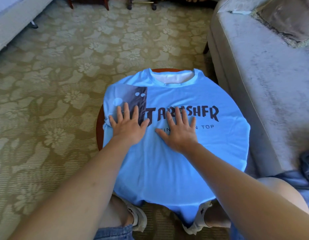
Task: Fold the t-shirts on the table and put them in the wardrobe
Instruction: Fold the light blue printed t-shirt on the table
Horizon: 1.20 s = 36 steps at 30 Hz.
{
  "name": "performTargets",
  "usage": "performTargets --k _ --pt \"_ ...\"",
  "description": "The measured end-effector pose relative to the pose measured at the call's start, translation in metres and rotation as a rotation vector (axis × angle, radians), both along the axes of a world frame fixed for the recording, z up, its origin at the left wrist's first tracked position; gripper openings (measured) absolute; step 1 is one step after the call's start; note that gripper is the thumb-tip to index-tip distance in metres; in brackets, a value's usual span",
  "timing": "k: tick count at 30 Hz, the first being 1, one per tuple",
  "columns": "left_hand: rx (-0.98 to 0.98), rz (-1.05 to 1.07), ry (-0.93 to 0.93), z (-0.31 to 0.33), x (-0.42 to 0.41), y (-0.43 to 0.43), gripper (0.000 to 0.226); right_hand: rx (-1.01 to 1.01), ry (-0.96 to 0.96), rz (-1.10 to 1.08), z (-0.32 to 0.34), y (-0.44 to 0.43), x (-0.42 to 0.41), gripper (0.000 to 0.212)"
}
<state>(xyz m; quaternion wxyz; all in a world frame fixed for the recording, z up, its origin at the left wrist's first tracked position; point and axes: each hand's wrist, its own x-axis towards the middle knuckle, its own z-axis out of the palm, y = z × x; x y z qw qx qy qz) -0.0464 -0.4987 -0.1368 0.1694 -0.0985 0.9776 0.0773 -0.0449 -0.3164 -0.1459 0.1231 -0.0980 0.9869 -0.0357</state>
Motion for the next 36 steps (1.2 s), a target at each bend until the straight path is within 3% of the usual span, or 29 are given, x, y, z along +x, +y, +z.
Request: performTargets --k 9,19,29,36 --pt "-0.065 0.028 0.089 -0.007 0.001 -0.038 0.073 -0.006 0.017 0.035 -0.003 -0.048 -0.001 0.085" --pt "-0.063 0.032 0.005 0.005 0.007 -0.043 0.078 -0.071 -0.053 0.034 0.005 -0.025 0.012 0.08" --pt "-0.019 -0.099 0.06 0.018 -0.011 0.06 0.079 -0.14 0.063 -0.37 0.016 0.114 -0.004 0.07" --pt "0.042 -0.248 0.054 0.014 -0.031 0.164 0.075 -0.417 0.16 -0.701 0.015 0.177 -0.004 0.069"
